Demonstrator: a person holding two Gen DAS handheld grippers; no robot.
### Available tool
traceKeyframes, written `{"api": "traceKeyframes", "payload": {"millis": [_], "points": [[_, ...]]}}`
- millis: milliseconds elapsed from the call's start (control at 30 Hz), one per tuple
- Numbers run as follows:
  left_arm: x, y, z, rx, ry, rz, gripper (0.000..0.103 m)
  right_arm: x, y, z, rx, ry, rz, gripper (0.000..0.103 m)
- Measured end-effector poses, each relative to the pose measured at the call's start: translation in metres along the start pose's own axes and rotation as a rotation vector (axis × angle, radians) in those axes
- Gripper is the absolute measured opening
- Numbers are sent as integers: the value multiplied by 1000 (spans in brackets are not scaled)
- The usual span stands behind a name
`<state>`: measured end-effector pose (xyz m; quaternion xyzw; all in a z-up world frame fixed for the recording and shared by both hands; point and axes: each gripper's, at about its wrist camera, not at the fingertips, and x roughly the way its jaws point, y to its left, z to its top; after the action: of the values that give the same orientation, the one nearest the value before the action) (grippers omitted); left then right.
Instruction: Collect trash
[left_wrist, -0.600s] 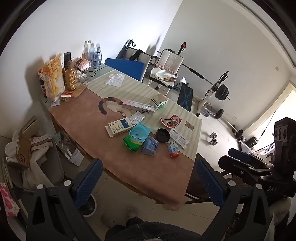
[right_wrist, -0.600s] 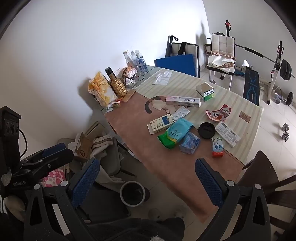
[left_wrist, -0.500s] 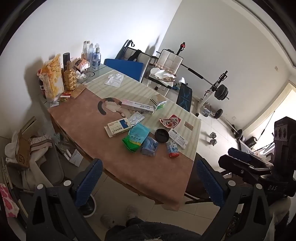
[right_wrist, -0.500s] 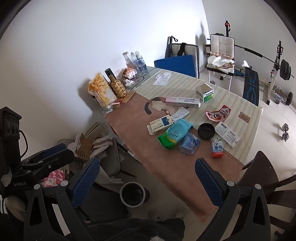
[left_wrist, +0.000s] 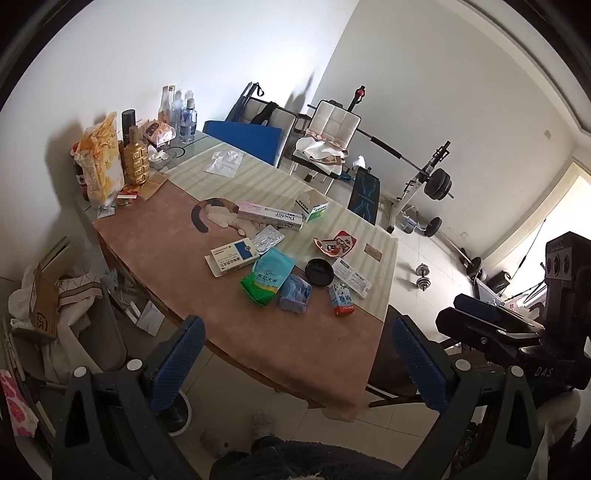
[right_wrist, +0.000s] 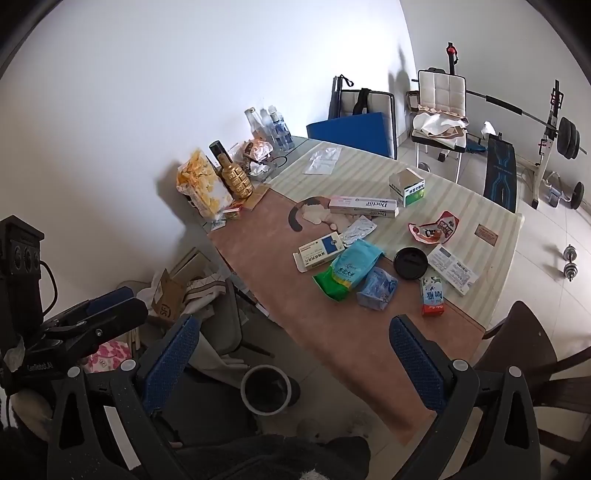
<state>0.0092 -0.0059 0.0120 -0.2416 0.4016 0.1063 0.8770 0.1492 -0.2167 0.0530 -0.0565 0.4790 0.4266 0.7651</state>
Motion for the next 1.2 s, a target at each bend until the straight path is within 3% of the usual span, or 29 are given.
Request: {"api": "traceKeyframes", "payload": {"millis": [133,1200], "points": [[-4,-7,13,7,-2,-10,103,1,-1,-3,1,-3,2,103],[-3,-6,7,-3,-16,-63,103,-18,8,8,4,-13,9,103]]}}
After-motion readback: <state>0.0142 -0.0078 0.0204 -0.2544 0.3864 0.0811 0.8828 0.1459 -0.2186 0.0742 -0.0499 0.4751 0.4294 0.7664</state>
